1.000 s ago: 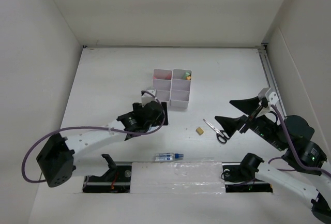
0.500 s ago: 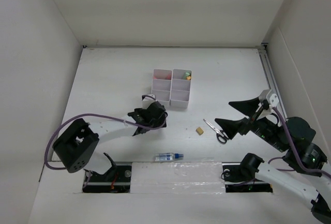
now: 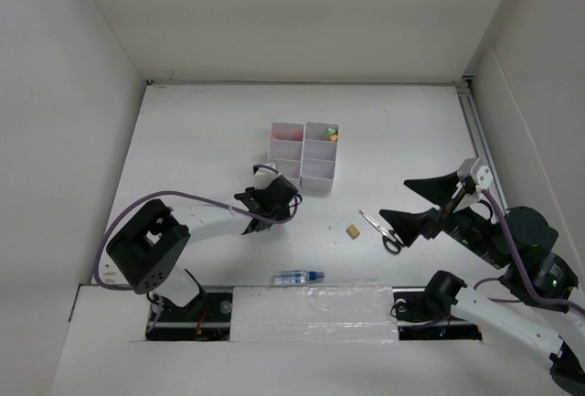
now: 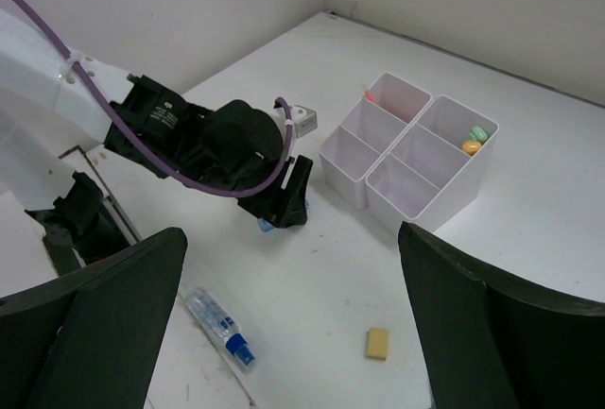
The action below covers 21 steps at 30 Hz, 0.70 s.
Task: Sort the stationery into containers
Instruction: Pick up the stationery from the center of the board.
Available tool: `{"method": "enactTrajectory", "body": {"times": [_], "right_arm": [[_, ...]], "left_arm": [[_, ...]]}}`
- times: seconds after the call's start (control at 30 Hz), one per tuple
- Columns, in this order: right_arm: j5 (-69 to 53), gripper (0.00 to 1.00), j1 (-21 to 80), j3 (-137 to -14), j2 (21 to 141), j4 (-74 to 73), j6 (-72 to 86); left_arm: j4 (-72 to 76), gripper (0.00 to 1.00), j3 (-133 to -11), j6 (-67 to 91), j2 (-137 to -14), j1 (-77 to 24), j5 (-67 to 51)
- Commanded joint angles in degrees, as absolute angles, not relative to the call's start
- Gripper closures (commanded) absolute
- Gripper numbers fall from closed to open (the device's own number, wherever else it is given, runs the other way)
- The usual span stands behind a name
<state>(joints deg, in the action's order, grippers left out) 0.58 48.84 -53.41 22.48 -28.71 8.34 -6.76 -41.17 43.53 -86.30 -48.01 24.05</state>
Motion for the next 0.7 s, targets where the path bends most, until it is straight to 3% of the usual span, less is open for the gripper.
{"method": "enactTrajectory", "body": {"times": [0.0,0.17,0.37,0.57,0.67], "right_arm": [[0.6,0.0,49.2,-53.3,22.1,-25.9,7.6],[0.1,0.0,49.2,-53.3,22.6,-25.4,7.6],[0.1,0.0,49.2,-53.3,22.6,-25.4,7.6],[0.1,0.0,49.2,-53.3,22.6,-25.4,7.6],[0.1,0.0,49.2,-53.3,22.0,-25.4,7.6]], "left_arm": [[-14.0,0.48,-39.6,47.5,-87.8,-48.9,18.8],[-16.4,0.42,-40.2,48.3,-88.3,-50.7,18.2],[-18.6,0.44,-40.2,49.7,-88.9,-50.7,17.0],[-20.6,0.67,-42.2,50.4,-92.4,-52.0,16.9],[-22.4,0.9,-43.6,51.2,-94.9,-53.3,16.9]]}}
